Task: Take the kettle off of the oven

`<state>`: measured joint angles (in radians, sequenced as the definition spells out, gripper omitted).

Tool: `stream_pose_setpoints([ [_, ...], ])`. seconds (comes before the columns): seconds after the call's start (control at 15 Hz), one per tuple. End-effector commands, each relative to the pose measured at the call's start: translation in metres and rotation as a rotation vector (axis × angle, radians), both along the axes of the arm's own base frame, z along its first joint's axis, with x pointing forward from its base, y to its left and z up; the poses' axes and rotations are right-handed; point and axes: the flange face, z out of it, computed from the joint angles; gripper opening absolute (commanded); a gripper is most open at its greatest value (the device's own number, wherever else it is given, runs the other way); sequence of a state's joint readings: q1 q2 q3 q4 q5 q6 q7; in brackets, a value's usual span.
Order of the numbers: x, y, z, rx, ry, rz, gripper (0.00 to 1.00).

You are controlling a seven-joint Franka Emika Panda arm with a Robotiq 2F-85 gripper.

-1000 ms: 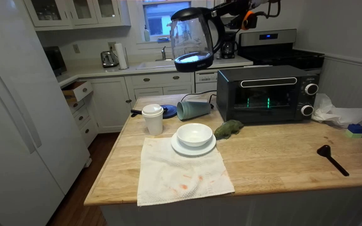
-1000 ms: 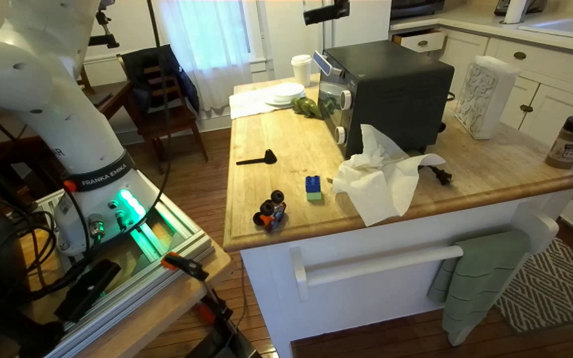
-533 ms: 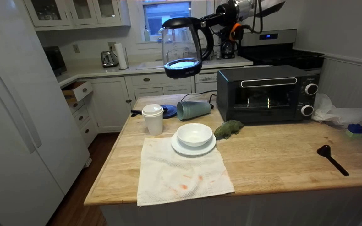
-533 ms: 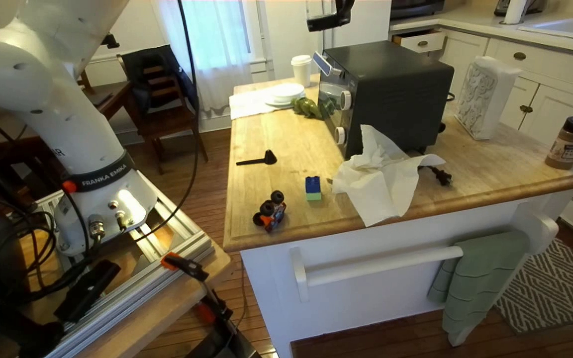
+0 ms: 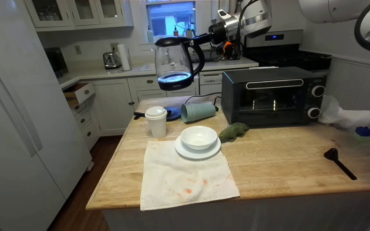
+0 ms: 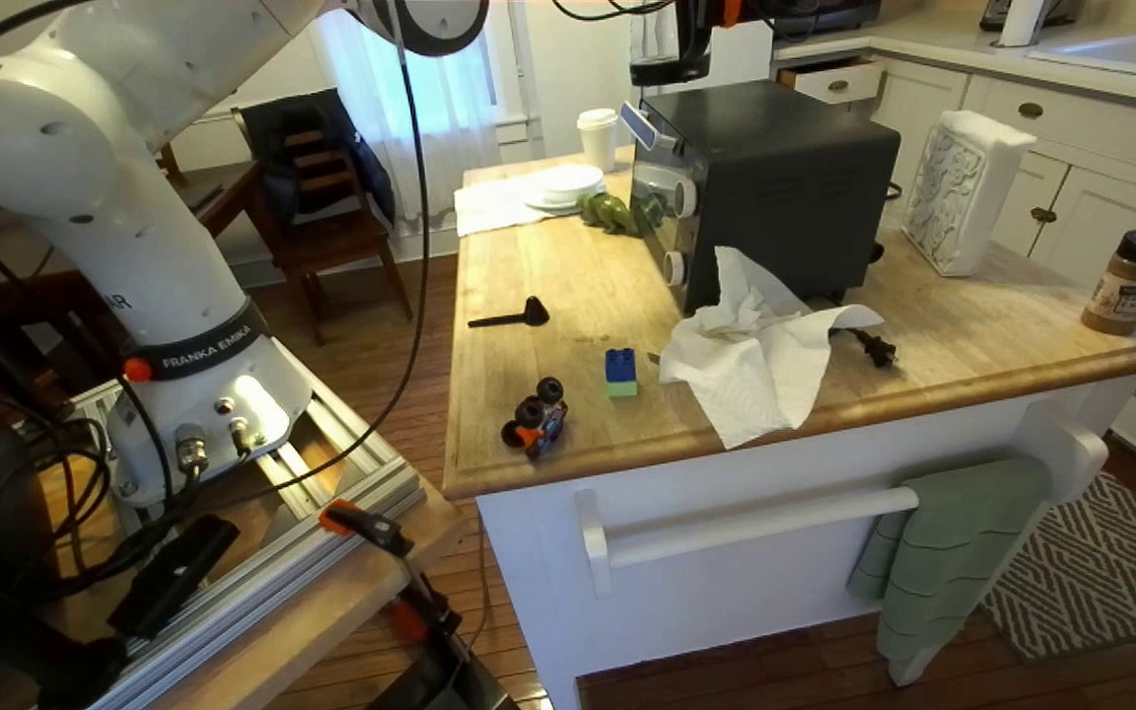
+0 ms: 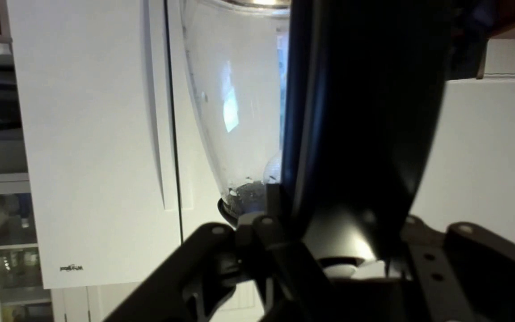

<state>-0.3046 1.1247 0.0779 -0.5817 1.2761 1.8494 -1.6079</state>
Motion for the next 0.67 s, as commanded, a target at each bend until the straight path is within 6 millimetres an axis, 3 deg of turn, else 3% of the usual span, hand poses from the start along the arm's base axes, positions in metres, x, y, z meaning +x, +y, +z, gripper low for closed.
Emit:
stream_pose_setpoints([
  [0.0, 0.014, 0.018, 0.005, 0.059, -0.012, -0.082, 0.19],
  [0.6, 0.032, 0.054, -0.025, -0.04, 0.04, -0.241, 0.19],
])
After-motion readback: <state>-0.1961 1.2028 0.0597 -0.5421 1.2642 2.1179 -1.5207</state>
